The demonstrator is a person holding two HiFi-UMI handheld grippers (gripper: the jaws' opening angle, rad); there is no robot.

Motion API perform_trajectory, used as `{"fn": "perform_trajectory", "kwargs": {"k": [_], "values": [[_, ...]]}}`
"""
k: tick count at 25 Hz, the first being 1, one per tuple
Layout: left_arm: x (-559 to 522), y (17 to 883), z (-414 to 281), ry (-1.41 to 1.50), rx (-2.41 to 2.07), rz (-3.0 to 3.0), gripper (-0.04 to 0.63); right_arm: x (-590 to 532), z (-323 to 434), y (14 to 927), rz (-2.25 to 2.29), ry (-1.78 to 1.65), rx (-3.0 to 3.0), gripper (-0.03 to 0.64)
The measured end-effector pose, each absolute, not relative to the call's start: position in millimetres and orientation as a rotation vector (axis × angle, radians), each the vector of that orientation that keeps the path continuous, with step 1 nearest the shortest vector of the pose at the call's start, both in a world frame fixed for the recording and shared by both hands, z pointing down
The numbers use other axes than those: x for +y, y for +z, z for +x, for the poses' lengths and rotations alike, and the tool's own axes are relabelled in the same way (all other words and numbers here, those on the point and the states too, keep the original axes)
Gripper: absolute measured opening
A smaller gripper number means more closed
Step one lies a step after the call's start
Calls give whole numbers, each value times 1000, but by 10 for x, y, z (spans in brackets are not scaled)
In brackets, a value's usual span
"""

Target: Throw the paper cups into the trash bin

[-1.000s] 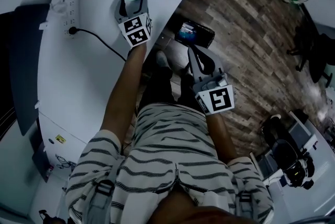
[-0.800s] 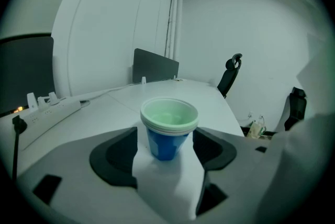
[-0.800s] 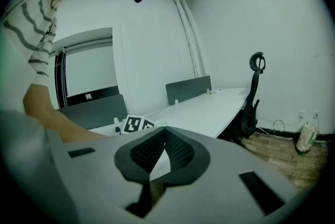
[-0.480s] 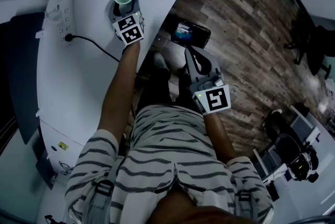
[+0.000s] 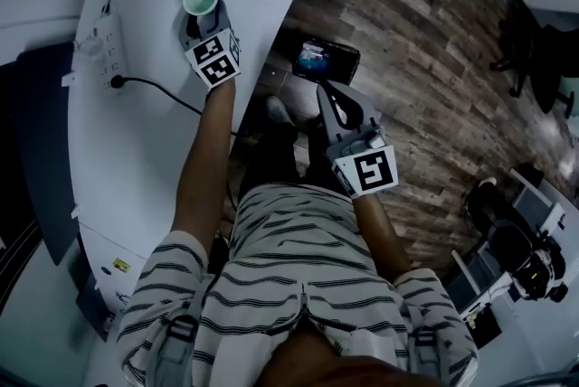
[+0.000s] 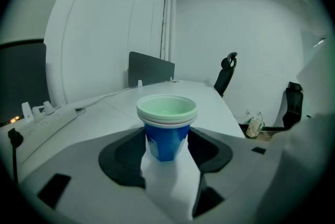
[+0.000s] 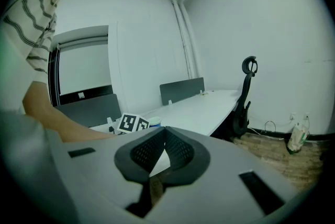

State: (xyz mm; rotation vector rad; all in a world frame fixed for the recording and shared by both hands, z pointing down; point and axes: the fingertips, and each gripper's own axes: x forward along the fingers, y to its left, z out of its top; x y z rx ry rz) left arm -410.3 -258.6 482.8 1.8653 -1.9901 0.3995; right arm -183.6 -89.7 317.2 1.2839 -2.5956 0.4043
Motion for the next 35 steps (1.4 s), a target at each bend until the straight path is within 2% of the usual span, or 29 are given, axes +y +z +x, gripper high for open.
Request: {"fn": "perform_trajectory", "kwargs": {"k": [15,35], "values": [[-2388,4287,-3781,322,-1990,1913,267,-858,-1500,2991,1345,377,-2597,17],[-1953,3374,-2864,239,-1948,2098,267,-793,-796,2535,1499,328,-2626,17]]}}
